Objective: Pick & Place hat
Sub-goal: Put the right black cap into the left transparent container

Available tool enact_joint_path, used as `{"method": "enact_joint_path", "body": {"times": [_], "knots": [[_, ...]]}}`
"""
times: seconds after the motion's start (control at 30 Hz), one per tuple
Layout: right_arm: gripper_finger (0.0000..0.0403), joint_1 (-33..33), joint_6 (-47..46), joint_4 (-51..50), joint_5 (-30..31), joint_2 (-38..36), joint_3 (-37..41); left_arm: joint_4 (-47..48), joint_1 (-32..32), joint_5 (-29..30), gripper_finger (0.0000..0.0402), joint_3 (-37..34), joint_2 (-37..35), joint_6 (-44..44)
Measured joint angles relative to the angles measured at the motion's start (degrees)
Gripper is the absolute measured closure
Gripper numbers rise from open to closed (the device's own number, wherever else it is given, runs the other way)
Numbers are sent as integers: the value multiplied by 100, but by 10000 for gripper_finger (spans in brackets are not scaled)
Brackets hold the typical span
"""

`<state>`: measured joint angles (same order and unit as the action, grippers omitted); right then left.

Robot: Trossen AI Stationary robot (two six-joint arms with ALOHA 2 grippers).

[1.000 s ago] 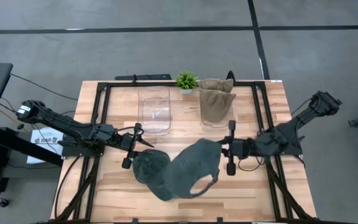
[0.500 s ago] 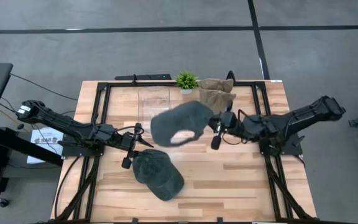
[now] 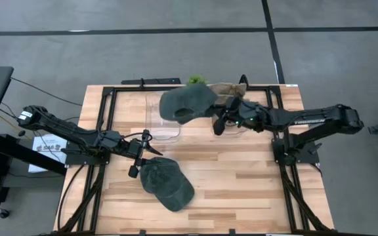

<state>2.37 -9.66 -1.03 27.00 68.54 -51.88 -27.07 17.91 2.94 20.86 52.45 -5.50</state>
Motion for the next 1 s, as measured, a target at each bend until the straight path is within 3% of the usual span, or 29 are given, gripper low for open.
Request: {"method": "enact_joint_path", "body": {"times": [0.13, 0.4, 0.63, 0.87, 1.0], "knots": [[403, -21, 50, 53, -49, 304, 0, -77, -2, 0, 268, 0, 2, -93], [403, -191, -44, 31, -314, 592, 0, -809, 0, 4, 268, 2, 2, -1101], [403, -435, -39, 30, -301, 460, 0, -2081, 0, 414, 268, 4, -60, -2737], [403, -613, 58, 19, -149, 461, 0, -3283, -2, 317, 268, 7, -146, -2955], [403, -742, 62, 22, -135, 461, 0, -3805, -2, 304, 268, 23, -148, -3793]]}}
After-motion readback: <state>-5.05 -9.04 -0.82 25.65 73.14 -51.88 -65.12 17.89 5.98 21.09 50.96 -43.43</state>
